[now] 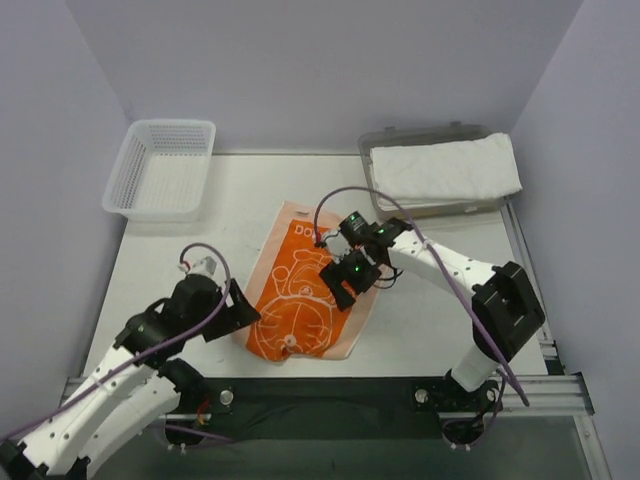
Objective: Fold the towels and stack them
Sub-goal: Flatten out the crumpled towel
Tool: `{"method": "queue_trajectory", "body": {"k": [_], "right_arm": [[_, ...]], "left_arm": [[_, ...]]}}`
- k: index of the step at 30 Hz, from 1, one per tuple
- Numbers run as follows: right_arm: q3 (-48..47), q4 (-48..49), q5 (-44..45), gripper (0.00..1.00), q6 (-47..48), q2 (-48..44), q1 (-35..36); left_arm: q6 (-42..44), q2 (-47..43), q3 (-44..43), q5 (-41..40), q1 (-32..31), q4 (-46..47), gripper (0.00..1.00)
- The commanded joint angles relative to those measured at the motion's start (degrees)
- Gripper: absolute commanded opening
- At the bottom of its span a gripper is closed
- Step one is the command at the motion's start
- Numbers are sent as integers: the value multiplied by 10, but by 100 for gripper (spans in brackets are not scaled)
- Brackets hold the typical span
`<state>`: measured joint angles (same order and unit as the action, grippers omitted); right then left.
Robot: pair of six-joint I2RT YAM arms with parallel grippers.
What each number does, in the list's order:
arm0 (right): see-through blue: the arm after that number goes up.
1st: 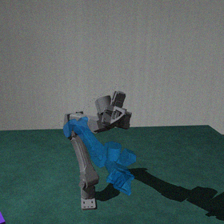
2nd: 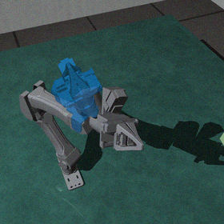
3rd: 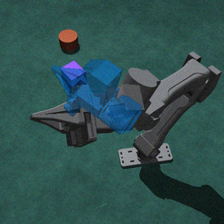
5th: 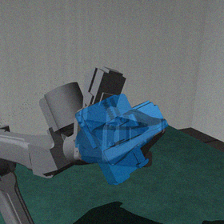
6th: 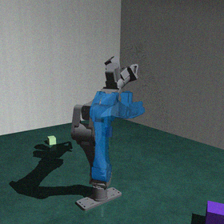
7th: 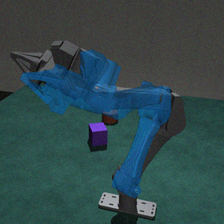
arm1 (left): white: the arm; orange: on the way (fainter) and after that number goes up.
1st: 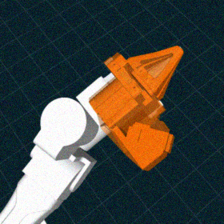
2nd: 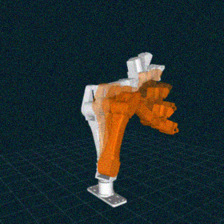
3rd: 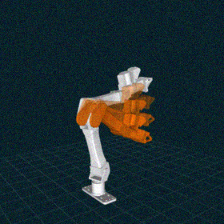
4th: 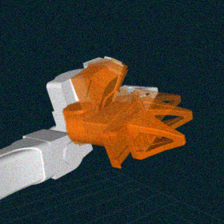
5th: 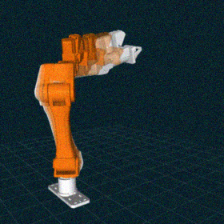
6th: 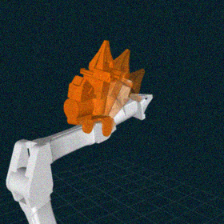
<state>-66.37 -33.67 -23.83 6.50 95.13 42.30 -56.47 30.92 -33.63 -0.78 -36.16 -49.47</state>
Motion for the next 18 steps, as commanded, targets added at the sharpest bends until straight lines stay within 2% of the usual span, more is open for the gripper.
{"method": "queue_trajectory", "body": {"k": [1, 2, 3, 5, 9, 11, 13, 15, 18], "right_arm": [[-40, -29, 102, 69, 22, -56, -57], [-44, -23, 121, 68, 19, -59, -85], [-53, -13, 141, 68, 21, -58, -96], [-66, -8, 182, 66, 26, -41, -116], [-80, 18, 186, 65, 28, 0, -136], [-80, 43, 202, 65, 27, 21, -137], [-82, 64, 215, 64, 28, 36, -137], [-87, 78, 233, 60, 28, 57, -137], [-98, 86, 253, 50, 33, 81, -137]], "left_arm": [[109, 98, -98, -91, 0, 16, 84], [135, 130, -114, -123, 2, 36, 84], [184, 193, -128, -138, 6, 52, 84], [233, 260, -173, -155, 19, 109, 84], [321, 462, -266, -107, 89, 203, 86], [362, 528, -316, -99, 119, 231, 87], [399, 623, -397, -94, 135, 242, 88], [418, 708, -475, -82, 143, 248, 88], [421, 797, -545, -68, 153, 243, 86]]}}
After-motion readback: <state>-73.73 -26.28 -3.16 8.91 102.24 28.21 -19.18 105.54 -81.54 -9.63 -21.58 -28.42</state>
